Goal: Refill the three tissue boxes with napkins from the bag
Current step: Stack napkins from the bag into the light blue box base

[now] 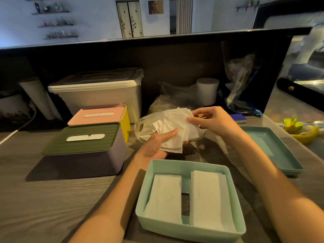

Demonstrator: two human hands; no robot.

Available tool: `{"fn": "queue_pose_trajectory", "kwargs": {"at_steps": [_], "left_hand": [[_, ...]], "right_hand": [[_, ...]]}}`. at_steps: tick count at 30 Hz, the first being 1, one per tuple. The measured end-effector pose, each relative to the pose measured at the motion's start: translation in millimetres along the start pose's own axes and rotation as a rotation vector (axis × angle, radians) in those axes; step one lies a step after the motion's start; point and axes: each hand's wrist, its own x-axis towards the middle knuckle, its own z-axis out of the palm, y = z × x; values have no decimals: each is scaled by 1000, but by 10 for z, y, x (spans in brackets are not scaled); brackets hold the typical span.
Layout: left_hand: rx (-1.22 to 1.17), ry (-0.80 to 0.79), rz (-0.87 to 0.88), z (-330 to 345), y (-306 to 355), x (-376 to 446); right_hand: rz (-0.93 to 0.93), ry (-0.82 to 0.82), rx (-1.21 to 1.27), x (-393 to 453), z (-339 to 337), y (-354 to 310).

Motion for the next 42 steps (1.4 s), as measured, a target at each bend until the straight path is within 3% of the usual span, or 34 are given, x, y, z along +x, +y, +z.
{"fn": "queue_pose_trajectory", "kwargs": {"at_steps": [11, 17, 21, 23, 26, 29, 34, 38, 42], "left_hand": [[19, -11, -54, -41, -23, 32], [-10, 52, -52, -30, -57, 71], [-64, 106, -57, -32, -72, 114], [-132, 140, -62, -47, -100, 157], [-209, 301, -66, 17, -49, 152], [-287, 404, -79, 65, -22, 83], [-237, 158, -1, 59, -4, 68], [22, 110, -5, -42, -84, 62], [2, 73, 15, -112, -94, 71]], "right_hand": [[-130, 281, 105, 87, 44, 46], [-116, 124, -75, 81, 66, 99], [-183, 381, -11, 96, 13, 107], [-167, 432, 97, 92, -22, 50], [-12, 172, 447, 40, -14, -101], [91, -24, 365, 14, 89, -104], [41, 62, -24, -7, 259, 36], [63, -35, -50, -1, 191, 42], [78, -94, 34, 23, 52, 66]]}}
